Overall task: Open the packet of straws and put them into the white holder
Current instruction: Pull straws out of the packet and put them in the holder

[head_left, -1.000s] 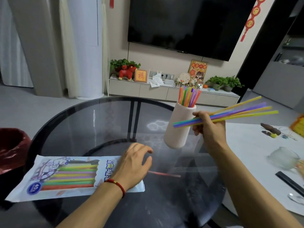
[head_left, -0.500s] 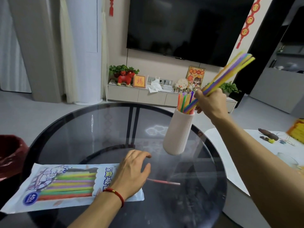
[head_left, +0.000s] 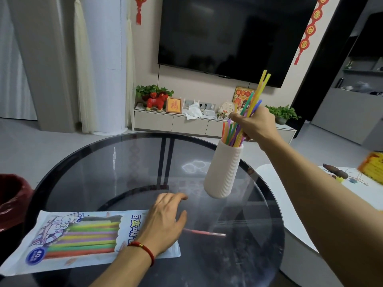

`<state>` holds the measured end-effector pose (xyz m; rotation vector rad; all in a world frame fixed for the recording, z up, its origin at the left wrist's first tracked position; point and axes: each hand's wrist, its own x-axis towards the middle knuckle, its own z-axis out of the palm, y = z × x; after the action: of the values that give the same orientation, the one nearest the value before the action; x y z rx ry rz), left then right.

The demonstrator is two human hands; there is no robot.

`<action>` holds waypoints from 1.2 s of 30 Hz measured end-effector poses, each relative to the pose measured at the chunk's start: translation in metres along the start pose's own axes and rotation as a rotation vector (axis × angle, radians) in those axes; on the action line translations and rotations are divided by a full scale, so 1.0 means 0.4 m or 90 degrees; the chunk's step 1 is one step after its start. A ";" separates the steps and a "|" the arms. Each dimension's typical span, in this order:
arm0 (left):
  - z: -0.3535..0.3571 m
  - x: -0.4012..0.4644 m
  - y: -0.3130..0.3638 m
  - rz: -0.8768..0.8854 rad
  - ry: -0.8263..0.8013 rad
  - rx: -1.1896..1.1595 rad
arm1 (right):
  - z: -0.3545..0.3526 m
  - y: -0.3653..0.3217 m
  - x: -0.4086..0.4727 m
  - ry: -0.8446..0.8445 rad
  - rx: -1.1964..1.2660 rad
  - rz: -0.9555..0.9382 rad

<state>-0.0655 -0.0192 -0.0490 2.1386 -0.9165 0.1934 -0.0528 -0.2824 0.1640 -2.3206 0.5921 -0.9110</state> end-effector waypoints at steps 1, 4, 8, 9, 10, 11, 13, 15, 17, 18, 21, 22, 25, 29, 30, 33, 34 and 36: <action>-0.001 0.001 0.000 0.001 -0.001 0.000 | -0.001 0.001 -0.001 0.013 -0.010 -0.010; -0.003 0.000 0.000 0.000 -0.002 -0.003 | 0.002 0.010 -0.005 0.026 -0.012 -0.018; -0.003 -0.001 0.003 -0.007 -0.008 -0.003 | 0.000 0.015 -0.007 0.048 -0.011 -0.016; -0.002 -0.001 0.003 -0.009 -0.012 -0.001 | -0.002 0.016 -0.005 0.074 -0.018 -0.027; -0.003 -0.001 0.003 -0.011 -0.014 0.000 | -0.004 0.015 -0.004 0.101 -0.039 -0.053; -0.003 -0.001 0.002 -0.012 -0.015 0.000 | -0.003 0.017 -0.006 0.120 -0.077 -0.092; -0.004 0.000 0.003 -0.011 -0.014 0.002 | 0.007 0.025 -0.017 0.089 -0.176 -0.180; -0.004 -0.001 0.003 -0.012 -0.015 0.005 | 0.024 0.039 -0.034 -0.030 -0.231 -0.215; -0.008 0.000 0.003 -0.008 -0.019 0.008 | 0.033 0.047 -0.050 -0.109 -0.216 -0.200; -0.012 0.001 0.002 -0.003 -0.027 0.019 | 0.033 0.043 -0.056 -0.109 -0.176 -0.198; -0.036 0.005 -0.010 0.007 -0.098 0.117 | 0.016 0.019 -0.064 0.002 -0.075 -0.222; -0.048 0.005 -0.015 0.004 -0.128 0.151 | 0.008 0.011 -0.073 0.069 -0.077 -0.244; -0.079 -0.005 -0.049 -0.006 -0.222 0.250 | 0.010 0.014 -0.147 0.208 -0.077 -0.345; -0.111 -0.034 -0.079 -0.045 -0.380 0.291 | 0.090 0.119 -0.323 -0.165 -0.157 -0.403; -0.114 -0.035 -0.078 -0.041 -0.389 0.276 | 0.116 0.159 -0.367 -0.297 -0.202 -0.368; -0.122 -0.036 -0.070 -0.018 -0.371 0.258 | 0.177 0.271 -0.473 -0.443 -0.242 -0.316; -0.123 -0.034 -0.068 -0.009 -0.363 0.261 | 0.190 0.296 -0.492 -0.433 -0.244 -0.320; -0.125 -0.033 -0.069 0.000 -0.353 0.279 | 0.206 0.311 -0.502 -0.420 -0.259 -0.320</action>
<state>-0.0491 0.0358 -0.0372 2.6636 -1.2752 -0.2365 -0.1519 -0.2297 -0.0599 -2.9886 -0.1082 -0.1635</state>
